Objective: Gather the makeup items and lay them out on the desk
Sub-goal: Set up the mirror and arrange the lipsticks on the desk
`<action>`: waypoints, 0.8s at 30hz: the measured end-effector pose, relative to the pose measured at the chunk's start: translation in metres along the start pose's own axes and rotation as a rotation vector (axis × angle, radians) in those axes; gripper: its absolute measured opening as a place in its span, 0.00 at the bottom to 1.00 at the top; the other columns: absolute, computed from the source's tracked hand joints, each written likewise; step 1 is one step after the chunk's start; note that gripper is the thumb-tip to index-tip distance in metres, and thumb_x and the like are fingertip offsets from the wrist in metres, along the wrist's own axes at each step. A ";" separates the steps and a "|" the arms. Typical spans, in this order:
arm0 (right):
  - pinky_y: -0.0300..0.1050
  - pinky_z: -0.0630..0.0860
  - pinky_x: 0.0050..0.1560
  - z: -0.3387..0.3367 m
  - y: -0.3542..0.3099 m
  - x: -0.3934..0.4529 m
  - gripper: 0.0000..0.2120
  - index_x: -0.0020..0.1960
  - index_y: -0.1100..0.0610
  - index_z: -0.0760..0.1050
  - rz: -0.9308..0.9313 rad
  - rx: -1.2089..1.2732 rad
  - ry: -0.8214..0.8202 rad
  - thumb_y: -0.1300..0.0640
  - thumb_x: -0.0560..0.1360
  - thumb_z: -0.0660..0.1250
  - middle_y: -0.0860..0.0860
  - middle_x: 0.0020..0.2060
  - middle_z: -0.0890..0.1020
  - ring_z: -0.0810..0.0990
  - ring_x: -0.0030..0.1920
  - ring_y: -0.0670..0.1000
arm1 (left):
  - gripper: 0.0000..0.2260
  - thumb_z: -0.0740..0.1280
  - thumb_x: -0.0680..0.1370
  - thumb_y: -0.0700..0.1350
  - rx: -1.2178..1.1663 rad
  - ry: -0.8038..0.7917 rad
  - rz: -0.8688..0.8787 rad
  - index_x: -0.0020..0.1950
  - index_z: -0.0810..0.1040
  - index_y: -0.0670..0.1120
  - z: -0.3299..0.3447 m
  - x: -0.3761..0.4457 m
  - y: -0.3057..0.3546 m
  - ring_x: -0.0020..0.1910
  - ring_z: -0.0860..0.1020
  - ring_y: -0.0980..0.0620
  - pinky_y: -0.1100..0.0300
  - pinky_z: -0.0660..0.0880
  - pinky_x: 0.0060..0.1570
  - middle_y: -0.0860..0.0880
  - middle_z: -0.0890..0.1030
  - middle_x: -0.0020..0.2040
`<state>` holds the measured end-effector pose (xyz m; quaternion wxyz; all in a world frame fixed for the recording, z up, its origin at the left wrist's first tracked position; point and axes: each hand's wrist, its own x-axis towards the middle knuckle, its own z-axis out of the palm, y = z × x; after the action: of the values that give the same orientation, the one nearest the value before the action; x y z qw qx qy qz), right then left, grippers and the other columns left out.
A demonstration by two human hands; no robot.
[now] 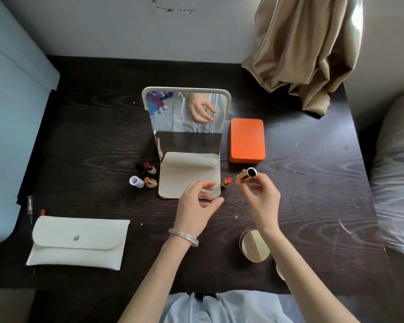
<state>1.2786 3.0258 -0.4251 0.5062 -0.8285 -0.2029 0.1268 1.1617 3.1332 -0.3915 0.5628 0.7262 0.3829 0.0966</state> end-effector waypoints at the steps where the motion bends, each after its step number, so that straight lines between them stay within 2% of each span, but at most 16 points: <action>1: 0.28 0.72 0.48 0.003 0.006 0.010 0.06 0.48 0.55 0.80 0.036 -0.009 0.016 0.61 0.71 0.72 0.47 0.44 0.83 0.80 0.45 0.45 | 0.13 0.72 0.72 0.41 0.014 0.006 -0.021 0.54 0.77 0.50 -0.002 0.000 -0.003 0.43 0.78 0.59 0.74 0.75 0.40 0.56 0.77 0.50; 2: 0.29 0.72 0.48 0.007 0.012 0.019 0.06 0.49 0.56 0.80 0.068 -0.021 0.013 0.61 0.72 0.71 0.49 0.45 0.83 0.80 0.45 0.46 | 0.11 0.71 0.72 0.40 0.027 0.006 -0.041 0.53 0.77 0.50 -0.005 0.000 -0.006 0.43 0.78 0.58 0.74 0.76 0.41 0.56 0.77 0.50; 5: 0.39 0.74 0.51 0.023 0.032 0.037 0.08 0.51 0.59 0.80 0.153 -0.050 -0.031 0.63 0.72 0.71 0.52 0.46 0.83 0.80 0.46 0.50 | 0.09 0.70 0.73 0.38 0.049 -0.005 -0.085 0.49 0.78 0.51 -0.010 -0.002 -0.016 0.42 0.78 0.58 0.74 0.75 0.41 0.55 0.79 0.47; 6: 0.39 0.74 0.51 0.027 0.038 0.040 0.08 0.51 0.59 0.80 0.173 -0.057 -0.041 0.63 0.72 0.71 0.52 0.46 0.83 0.80 0.46 0.50 | 0.09 0.69 0.73 0.38 0.054 -0.005 -0.099 0.48 0.78 0.51 -0.011 -0.002 -0.018 0.41 0.78 0.58 0.74 0.75 0.41 0.55 0.79 0.46; 14: 0.24 0.67 0.43 0.049 0.062 0.045 0.13 0.53 0.55 0.79 0.171 -0.119 -0.138 0.64 0.70 0.71 0.49 0.43 0.79 0.76 0.42 0.45 | 0.10 0.67 0.74 0.37 0.060 -0.005 -0.140 0.46 0.78 0.52 -0.010 0.001 -0.031 0.40 0.78 0.60 0.75 0.73 0.39 0.57 0.79 0.43; 20: 0.37 0.68 0.47 0.056 0.063 0.046 0.13 0.52 0.53 0.80 0.189 -0.130 -0.141 0.62 0.69 0.72 0.47 0.43 0.79 0.76 0.45 0.45 | 0.09 0.67 0.75 0.39 0.100 -0.028 -0.137 0.46 0.77 0.53 -0.010 0.007 -0.031 0.42 0.77 0.61 0.79 0.72 0.39 0.59 0.77 0.43; 24: 0.38 0.68 0.47 0.057 0.063 0.048 0.13 0.52 0.53 0.80 0.180 -0.147 -0.143 0.62 0.69 0.73 0.47 0.43 0.79 0.75 0.45 0.45 | 0.07 0.67 0.76 0.39 0.118 -0.026 -0.137 0.49 0.78 0.50 -0.010 0.009 -0.034 0.43 0.77 0.62 0.80 0.71 0.39 0.57 0.78 0.46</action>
<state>1.3103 3.0668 -0.5074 0.4151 -0.8671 -0.1718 0.2153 1.1465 3.1491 -0.4213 0.5294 0.7312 0.4294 0.0254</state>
